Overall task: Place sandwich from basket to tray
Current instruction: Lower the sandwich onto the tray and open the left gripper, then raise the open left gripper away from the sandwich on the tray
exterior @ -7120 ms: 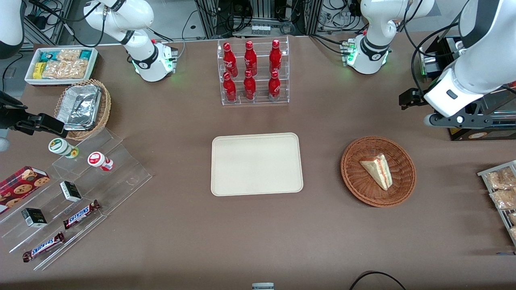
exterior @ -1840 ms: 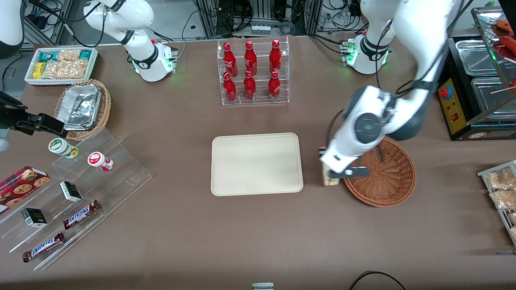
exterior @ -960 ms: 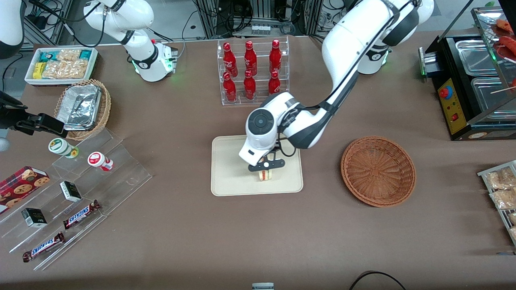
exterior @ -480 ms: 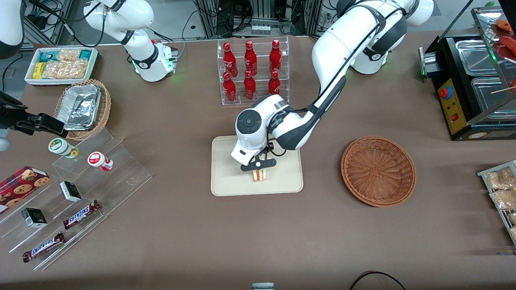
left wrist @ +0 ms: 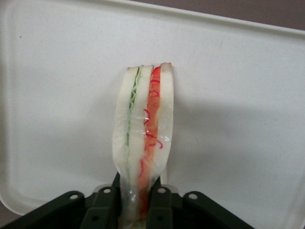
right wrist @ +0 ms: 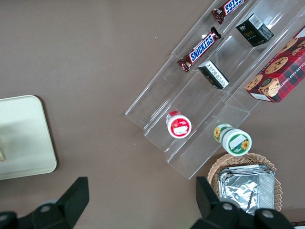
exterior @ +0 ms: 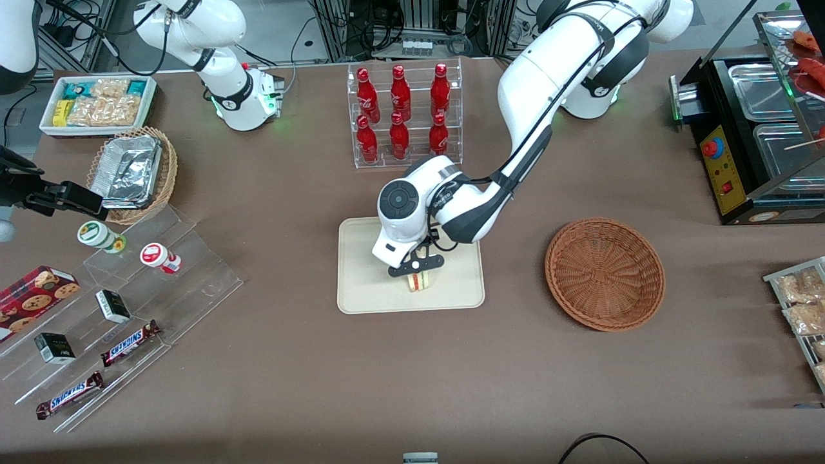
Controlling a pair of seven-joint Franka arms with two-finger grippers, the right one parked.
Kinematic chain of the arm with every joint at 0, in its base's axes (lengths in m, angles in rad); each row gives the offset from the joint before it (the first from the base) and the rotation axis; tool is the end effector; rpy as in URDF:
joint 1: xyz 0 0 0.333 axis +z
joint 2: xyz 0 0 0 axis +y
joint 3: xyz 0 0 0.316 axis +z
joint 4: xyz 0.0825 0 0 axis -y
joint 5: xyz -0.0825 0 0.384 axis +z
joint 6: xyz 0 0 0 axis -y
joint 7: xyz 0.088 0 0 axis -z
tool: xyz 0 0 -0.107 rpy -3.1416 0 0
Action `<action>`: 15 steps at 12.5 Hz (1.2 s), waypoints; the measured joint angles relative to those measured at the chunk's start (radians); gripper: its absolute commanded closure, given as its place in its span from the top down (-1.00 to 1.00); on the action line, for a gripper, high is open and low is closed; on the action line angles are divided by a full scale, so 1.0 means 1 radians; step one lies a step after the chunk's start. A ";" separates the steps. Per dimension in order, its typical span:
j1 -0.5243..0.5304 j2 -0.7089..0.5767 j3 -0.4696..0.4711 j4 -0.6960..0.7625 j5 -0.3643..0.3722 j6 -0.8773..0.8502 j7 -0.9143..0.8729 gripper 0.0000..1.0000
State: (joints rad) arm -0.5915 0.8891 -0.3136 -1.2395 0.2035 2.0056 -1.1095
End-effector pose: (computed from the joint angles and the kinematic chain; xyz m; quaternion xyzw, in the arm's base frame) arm 0.5142 -0.5382 0.2370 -0.9931 -0.1050 0.0498 0.0171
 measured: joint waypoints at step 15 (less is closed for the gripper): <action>0.125 -0.194 0.009 0.051 0.005 -0.178 0.170 1.00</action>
State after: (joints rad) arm -0.4666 0.6954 -0.3050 -1.1885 0.2080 1.8280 -0.9398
